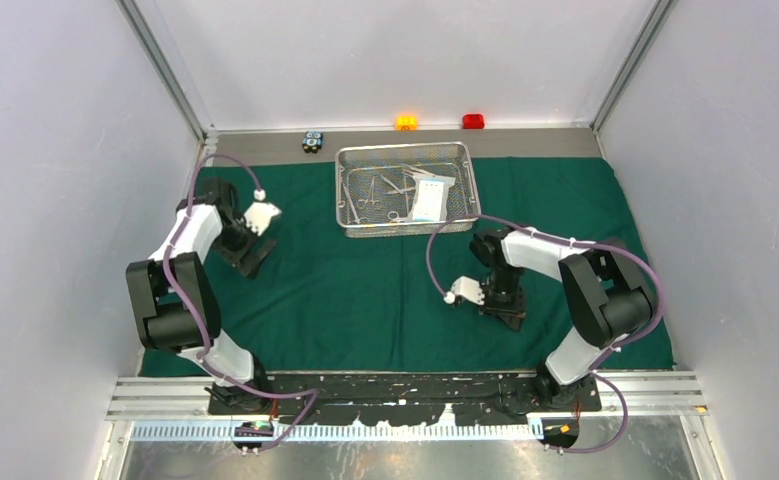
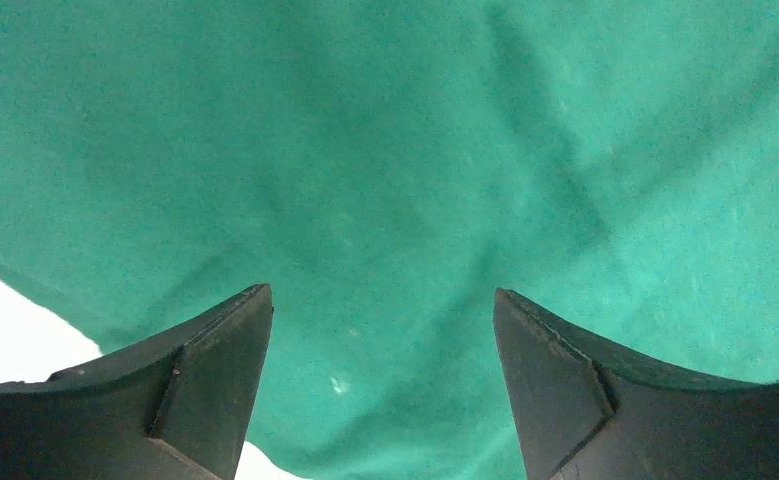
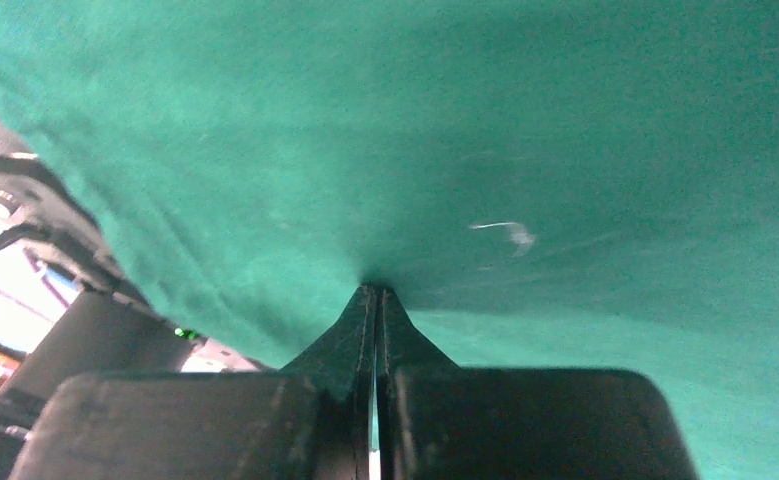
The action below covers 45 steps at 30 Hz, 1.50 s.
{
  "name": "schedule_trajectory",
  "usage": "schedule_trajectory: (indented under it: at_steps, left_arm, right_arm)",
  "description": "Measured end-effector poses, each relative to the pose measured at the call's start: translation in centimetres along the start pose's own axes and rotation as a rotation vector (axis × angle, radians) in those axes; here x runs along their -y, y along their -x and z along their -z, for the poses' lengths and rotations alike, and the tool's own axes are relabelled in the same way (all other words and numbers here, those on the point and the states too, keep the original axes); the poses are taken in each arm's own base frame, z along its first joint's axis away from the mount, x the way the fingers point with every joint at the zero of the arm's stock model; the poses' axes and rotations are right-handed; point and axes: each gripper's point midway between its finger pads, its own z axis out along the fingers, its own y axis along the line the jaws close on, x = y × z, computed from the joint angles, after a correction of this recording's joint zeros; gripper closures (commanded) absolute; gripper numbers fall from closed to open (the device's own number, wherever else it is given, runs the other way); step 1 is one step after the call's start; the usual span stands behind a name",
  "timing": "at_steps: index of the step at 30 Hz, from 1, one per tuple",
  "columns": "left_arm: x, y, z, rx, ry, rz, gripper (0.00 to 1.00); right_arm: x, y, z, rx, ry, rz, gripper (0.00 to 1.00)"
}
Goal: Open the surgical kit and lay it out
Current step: Smooth out the surgical kit at the center of the board.
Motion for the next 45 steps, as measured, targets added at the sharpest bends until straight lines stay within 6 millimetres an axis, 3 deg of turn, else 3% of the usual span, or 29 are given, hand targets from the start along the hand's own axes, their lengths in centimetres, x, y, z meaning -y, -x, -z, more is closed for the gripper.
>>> schedule_trajectory:
  at_steps: [4,8,11,15,21,24,29,40,45]
  left_arm:
    - [2.7,-3.9,-0.4,-0.088,-0.07,-0.054,0.17]
    - [3.3,-6.7,0.2,-0.126,-0.085,-0.064,0.17]
    - [2.4,-7.9,0.5,-0.126,-0.071,-0.036,0.18]
    - [1.4,-9.0,0.6,-0.123,-0.06,0.008,0.18]
    - [-0.6,-10.2,-0.9,-0.124,-0.038,0.056,0.19]
    - [-1.6,-11.8,-2.1,-0.147,-0.036,0.094,0.21]
    - [-2.9,-13.3,-2.0,-0.131,-0.025,0.15,0.21]
    - [-3.5,-14.7,-1.1,-0.083,-0.021,0.188,0.2]
    - [-3.3,-12.4,0.7,0.008,-0.018,0.19,0.2]
  right_arm:
    - [-1.7,-0.7,-0.1,-0.022,0.066,0.007,0.99]
    - [-1.9,0.4,1.2,0.053,0.044,0.002,0.99]
    - [-1.2,1.7,2.6,0.148,-0.017,-0.022,0.99]
    - [-0.2,3.0,2.9,0.218,-0.06,-0.065,0.99]
    - [1.3,5.1,3.5,0.3,-0.087,-0.11,0.99]
    - [1.8,5.7,3.8,0.322,-0.106,-0.116,0.99]
    - [2.1,5.8,3.8,0.328,-0.116,-0.128,0.99]
    - [2.5,6.4,4.1,0.346,-0.121,-0.155,0.99]
    - [3.9,6.7,4.2,0.358,-0.155,-0.209,0.98]
